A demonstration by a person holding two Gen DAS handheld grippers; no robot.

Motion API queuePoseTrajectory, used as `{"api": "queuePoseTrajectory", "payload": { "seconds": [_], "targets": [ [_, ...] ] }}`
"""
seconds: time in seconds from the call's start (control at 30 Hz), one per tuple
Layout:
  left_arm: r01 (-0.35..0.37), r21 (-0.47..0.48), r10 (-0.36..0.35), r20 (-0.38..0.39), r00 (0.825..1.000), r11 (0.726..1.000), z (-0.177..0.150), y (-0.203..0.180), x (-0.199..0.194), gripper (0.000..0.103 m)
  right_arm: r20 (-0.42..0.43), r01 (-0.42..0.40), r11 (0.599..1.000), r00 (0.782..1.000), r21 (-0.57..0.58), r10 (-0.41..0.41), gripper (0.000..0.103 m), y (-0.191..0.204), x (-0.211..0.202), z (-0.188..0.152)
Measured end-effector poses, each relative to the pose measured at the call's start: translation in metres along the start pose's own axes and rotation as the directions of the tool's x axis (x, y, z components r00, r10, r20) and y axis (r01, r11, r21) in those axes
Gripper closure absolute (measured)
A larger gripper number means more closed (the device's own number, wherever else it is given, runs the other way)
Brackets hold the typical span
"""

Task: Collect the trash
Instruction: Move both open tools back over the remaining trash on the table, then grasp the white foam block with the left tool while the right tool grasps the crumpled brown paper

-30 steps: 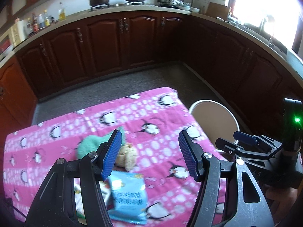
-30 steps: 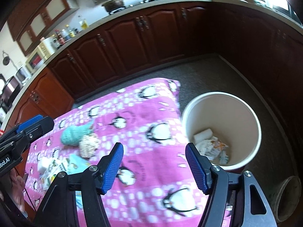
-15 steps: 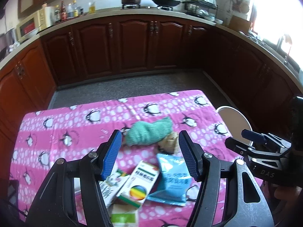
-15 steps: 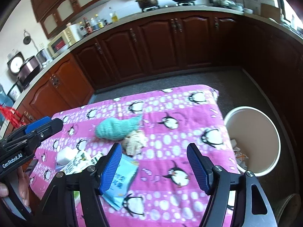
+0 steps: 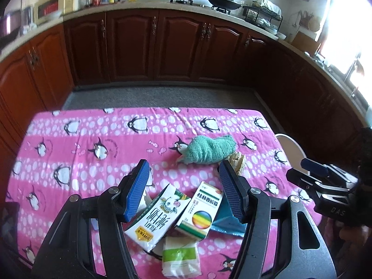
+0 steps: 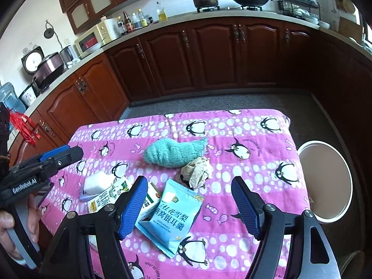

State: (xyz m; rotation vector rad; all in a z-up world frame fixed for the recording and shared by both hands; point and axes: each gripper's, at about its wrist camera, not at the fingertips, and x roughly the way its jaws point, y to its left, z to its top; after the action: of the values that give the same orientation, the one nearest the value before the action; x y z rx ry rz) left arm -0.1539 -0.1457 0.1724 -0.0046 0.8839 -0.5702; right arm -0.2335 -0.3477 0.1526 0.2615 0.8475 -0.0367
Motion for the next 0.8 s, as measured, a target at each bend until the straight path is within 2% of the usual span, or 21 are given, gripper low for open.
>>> {"api": "queuePoseTrajectory", "payload": {
  "seconds": [0.13, 0.4, 0.6, 0.73, 0.8],
  "targets": [
    [0.018, -0.050, -0.020, -0.041, 0.999, 0.999, -0.001, 0.028, 0.002, 0.041, -0.017, -0.001, 1.000, 1.000, 0.001, 0.001, 0.030, 0.001, 0.006, -0.002],
    [-0.022, -0.116, 0.008, -0.123, 0.992, 0.993, -0.019, 0.078, 0.016, 0.036, -0.068, -0.008, 1.000, 0.998, -0.002, 0.008, 0.030, 0.002, 0.030, -0.005],
    [-0.041, -0.047, 0.031, -0.201, 0.979, 0.998, -0.040, 0.087, 0.037, 0.036, -0.101, -0.013, 1.000, 0.995, 0.003, 0.013, 0.030, -0.001, 0.051, -0.007],
    [-0.054, 0.022, 0.058, -0.221, 0.973, 0.998, -0.048, 0.087, 0.051, 0.036, -0.135, -0.007, 1.000, 0.991, 0.000, 0.006, 0.029, -0.005, 0.073, -0.006],
    [-0.040, 0.039, 0.048, -0.224, 0.973, 0.998, -0.050, 0.088, 0.056, 0.036, -0.149, 0.004, 1.000, 0.989, 0.001, -0.004, 0.029, -0.009, 0.085, -0.003]
  ]
}}
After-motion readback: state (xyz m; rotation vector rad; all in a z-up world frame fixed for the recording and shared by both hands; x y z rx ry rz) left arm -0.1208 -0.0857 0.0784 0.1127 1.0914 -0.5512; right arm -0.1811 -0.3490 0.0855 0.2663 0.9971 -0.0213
